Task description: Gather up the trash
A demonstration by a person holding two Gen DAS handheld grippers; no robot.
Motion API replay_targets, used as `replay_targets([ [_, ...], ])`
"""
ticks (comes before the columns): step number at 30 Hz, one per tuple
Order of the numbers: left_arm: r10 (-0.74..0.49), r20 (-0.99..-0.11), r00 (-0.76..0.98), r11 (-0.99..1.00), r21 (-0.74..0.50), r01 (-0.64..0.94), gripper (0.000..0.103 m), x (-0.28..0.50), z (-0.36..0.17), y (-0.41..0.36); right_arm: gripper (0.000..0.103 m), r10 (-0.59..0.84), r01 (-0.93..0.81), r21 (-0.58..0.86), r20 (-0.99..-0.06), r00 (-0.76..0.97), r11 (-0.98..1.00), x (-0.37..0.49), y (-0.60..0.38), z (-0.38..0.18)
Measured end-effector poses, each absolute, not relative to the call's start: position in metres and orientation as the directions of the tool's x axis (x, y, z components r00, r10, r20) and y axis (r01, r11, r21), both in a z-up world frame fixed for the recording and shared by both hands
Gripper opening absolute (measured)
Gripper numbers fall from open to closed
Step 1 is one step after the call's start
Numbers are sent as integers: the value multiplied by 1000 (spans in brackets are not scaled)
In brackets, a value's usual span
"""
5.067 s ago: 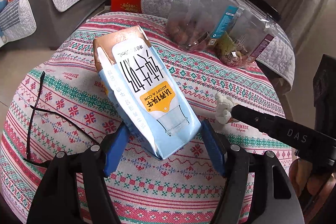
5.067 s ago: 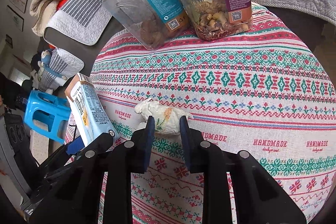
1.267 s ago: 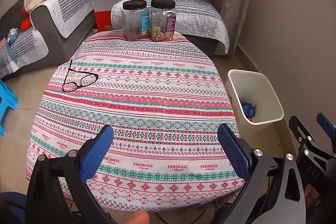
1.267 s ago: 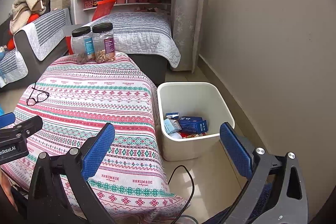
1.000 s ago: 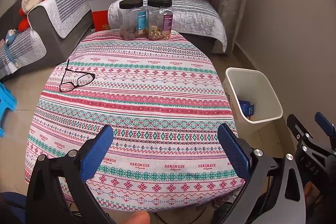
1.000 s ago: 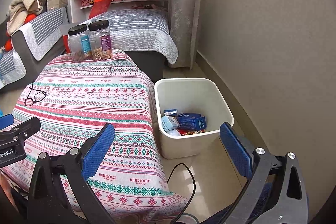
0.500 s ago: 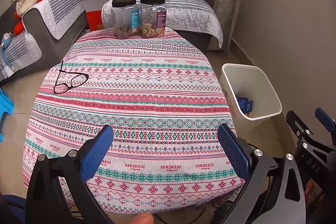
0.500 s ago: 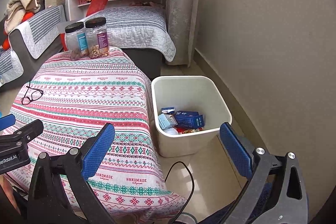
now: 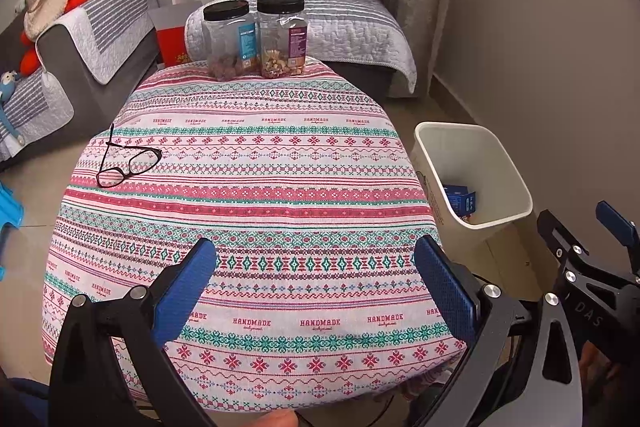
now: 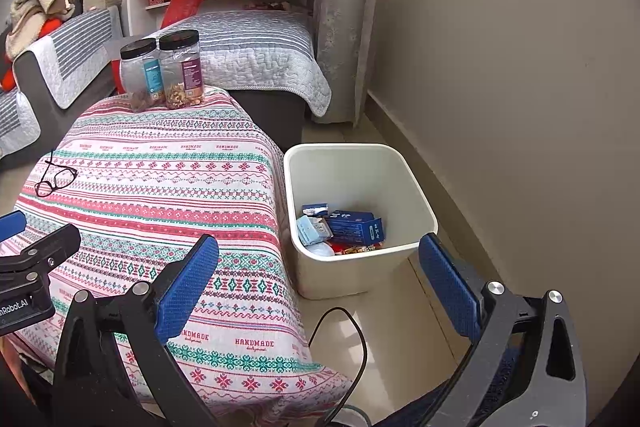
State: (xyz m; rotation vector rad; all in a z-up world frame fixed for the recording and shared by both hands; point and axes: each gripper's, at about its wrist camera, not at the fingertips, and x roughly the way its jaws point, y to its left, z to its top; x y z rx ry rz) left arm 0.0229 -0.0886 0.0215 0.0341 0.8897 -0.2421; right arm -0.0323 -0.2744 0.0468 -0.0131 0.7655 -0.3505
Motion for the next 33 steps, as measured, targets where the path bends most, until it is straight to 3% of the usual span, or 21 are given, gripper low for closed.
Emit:
replay_targets([
  [33, -204, -768, 608, 970, -74, 231, 96, 24, 21, -90, 96, -318, 298, -152, -682, 659, 943, -29, -277, 45],
])
